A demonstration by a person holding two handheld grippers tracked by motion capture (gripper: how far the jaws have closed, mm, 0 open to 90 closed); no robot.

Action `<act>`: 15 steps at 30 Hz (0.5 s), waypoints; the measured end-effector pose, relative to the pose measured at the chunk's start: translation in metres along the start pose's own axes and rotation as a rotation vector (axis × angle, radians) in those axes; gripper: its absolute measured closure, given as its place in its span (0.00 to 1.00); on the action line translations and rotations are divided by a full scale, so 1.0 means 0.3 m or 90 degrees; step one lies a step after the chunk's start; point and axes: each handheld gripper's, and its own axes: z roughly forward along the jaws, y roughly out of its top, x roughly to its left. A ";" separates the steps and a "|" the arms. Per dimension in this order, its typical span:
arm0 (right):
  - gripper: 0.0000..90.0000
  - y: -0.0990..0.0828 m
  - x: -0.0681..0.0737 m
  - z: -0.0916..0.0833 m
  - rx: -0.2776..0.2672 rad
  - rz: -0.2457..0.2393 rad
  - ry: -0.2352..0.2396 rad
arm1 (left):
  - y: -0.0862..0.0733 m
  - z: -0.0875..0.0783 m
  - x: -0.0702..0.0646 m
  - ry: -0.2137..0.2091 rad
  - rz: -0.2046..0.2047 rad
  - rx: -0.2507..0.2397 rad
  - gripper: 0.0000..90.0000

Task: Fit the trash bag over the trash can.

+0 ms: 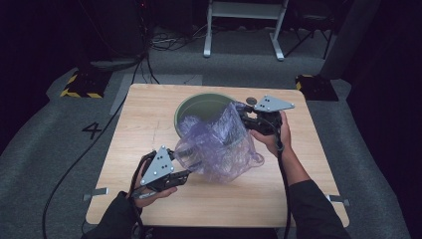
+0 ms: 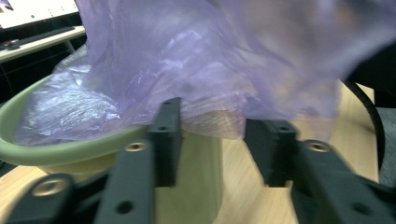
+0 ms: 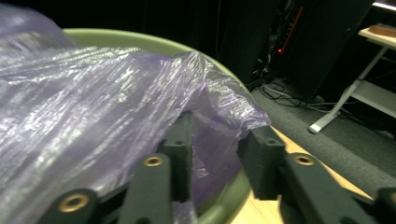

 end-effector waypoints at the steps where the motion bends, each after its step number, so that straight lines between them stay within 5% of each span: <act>1: 0.60 0.001 0.000 -0.006 -0.002 0.000 -0.001 | 0.000 0.003 0.005 0.004 -0.001 0.003 0.77; 6: 0.26 -0.003 -0.001 -0.042 0.006 0.030 -0.011 | -0.008 -0.002 0.020 0.007 0.000 0.004 0.96; 15: 0.23 -0.019 -0.004 -0.156 0.006 -0.006 0.004 | -0.011 0.001 0.027 0.007 0.010 0.010 1.00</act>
